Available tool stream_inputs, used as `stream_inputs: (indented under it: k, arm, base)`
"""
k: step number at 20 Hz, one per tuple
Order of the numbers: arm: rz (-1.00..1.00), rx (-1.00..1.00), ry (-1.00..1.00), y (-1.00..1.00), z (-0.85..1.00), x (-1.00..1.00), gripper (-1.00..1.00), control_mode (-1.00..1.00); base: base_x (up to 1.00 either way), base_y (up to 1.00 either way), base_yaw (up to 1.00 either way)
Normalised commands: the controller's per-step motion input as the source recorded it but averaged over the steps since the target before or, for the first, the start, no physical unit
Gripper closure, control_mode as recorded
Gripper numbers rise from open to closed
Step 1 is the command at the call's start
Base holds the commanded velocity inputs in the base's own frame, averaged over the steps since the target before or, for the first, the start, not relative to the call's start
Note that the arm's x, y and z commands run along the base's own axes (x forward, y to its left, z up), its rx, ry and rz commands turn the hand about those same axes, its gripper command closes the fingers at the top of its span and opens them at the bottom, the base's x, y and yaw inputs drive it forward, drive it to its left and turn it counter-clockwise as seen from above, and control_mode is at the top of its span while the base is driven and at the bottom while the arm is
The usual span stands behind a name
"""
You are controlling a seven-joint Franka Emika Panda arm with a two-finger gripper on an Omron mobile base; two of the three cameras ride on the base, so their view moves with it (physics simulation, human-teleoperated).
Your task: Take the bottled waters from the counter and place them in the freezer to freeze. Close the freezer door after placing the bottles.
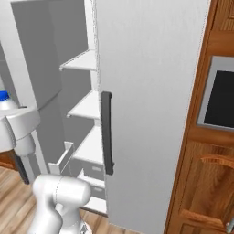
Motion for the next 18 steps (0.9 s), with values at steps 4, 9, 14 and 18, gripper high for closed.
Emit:
stream_inputs:
  k: [4, 9, 14, 18]
  arm:
    - [0.0, 0.0, 0.0, 0.0, 0.0, 0.0, 1.0, 1.0]
    - [0.0, 0.0, 0.0, 0.0, 0.0, 0.0, 1.0, 1.0]
    - [0.0, 0.0, 0.0, 0.0, 0.0, 0.0, 1.0, 1.0]
    - [0.0, 0.0, 0.0, 0.0, 0.0, 0.0, 1.0, 1.0]
  base:
    - [0.36, -0.45, 0.13]
    - [0.11, -0.13, 0.05]
    - [0.37, -0.07, 0.15]
    - [0.51, 0.0, 0.17]
